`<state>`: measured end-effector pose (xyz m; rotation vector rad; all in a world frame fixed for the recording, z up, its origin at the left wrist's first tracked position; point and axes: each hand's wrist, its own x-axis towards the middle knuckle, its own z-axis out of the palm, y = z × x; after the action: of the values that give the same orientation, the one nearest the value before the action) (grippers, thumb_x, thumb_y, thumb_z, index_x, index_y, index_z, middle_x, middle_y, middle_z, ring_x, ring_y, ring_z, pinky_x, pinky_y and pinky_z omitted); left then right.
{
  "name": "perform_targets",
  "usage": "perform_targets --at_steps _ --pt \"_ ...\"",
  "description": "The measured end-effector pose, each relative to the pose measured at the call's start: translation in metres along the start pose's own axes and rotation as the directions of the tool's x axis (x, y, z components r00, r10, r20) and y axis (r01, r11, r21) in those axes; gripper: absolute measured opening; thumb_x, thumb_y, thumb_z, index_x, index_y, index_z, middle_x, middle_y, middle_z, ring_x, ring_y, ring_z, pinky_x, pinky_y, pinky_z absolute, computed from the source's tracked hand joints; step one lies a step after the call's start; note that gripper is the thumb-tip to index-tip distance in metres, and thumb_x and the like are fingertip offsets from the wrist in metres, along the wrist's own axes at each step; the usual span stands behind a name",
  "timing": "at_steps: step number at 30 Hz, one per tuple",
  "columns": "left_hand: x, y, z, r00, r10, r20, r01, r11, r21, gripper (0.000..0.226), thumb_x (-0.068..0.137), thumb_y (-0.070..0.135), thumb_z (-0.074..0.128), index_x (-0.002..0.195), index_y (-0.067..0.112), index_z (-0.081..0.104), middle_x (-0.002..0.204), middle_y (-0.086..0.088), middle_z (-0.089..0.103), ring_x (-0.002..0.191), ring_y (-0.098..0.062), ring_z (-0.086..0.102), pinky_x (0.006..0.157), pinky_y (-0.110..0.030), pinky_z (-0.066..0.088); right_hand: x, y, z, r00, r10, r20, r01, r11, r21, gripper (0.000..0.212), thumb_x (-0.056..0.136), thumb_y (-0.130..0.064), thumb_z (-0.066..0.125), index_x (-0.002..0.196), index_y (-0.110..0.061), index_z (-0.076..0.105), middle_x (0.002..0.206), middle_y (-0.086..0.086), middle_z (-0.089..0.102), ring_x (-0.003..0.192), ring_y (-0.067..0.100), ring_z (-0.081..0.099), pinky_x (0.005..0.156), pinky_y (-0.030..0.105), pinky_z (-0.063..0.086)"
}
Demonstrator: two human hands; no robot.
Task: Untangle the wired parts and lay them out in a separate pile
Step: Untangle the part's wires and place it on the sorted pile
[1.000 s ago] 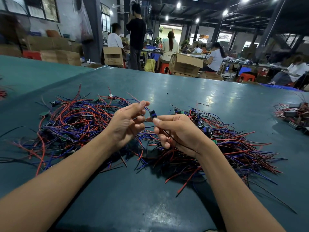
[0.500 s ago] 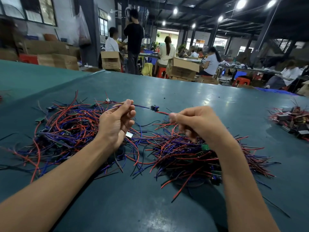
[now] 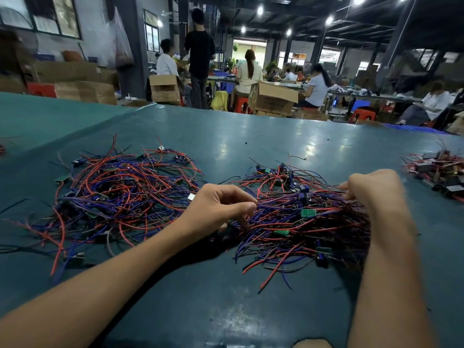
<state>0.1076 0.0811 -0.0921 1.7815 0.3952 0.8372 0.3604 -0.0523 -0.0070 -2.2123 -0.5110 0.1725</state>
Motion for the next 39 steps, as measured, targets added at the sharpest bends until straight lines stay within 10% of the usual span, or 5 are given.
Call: perform_targets --at_steps 5,8,14,19,39 --pt "-0.001 -0.002 0.006 0.987 0.159 -0.003 -0.141 0.884 0.446 0.009 0.089 0.029 0.077 0.095 0.022 0.081 0.083 0.01 0.076 0.081 -0.009 0.068 0.073 -0.019 0.049 -0.015 -0.013 0.01 0.894 -0.055 -0.445 0.074 0.997 0.026 0.043 0.079 -0.015 0.054 0.117 -0.02 0.071 0.133 0.014 0.058 0.128 0.04 0.046 0.103 0.045 0.036" --pt "-0.004 0.004 0.009 0.937 0.348 0.02 -0.261 0.663 0.702 0.02 0.093 0.04 0.071 0.089 0.022 0.08 0.096 0.01 0.074 0.098 -0.017 0.057 0.088 -0.029 0.045 -0.054 -0.04 0.033 0.478 -0.264 -0.838 0.526 0.85 0.033 0.044 0.074 -0.005 0.05 0.11 -0.021 0.07 0.131 0.01 0.056 0.127 0.029 0.047 0.098 0.023 0.026" --pt "-0.003 0.019 -0.034 0.883 0.436 -0.172 -0.095 0.527 0.844 0.027 0.092 0.032 0.056 0.087 0.009 0.068 0.085 -0.005 0.063 0.084 -0.028 0.051 0.08 -0.038 0.044 -0.117 -0.044 0.123 0.159 -0.906 -0.393 0.985 0.172 0.001 0.031 0.071 0.003 0.046 0.08 -0.005 0.074 0.089 0.015 0.066 0.08 0.036 0.061 0.07 0.047 0.05" --pt "-0.006 0.016 -0.082 0.993 -0.098 0.069 -0.019 0.437 0.899 0.026 0.084 0.017 0.067 0.108 0.016 0.075 0.102 -0.008 0.064 0.098 -0.027 0.058 0.094 -0.04 0.047 -0.122 -0.032 0.142 0.148 -0.98 -0.132 0.988 0.151 -0.012 0.027 0.065 -0.004 0.042 0.064 -0.006 0.068 0.072 0.011 0.065 0.065 0.034 0.06 0.058 0.041 0.051" --pt "0.042 0.066 -0.089 0.948 -0.264 0.176 -0.03 0.478 0.878 0.017 0.092 0.033 0.073 0.104 0.022 0.077 0.091 0.006 0.07 0.092 -0.015 0.067 0.082 -0.027 0.052 -0.103 -0.051 0.123 0.339 -0.923 -0.182 0.939 0.319 0.13 0.027 0.069 -0.008 0.043 0.062 -0.007 0.07 0.07 0.008 0.066 0.066 0.03 0.063 0.053 0.036 0.05"
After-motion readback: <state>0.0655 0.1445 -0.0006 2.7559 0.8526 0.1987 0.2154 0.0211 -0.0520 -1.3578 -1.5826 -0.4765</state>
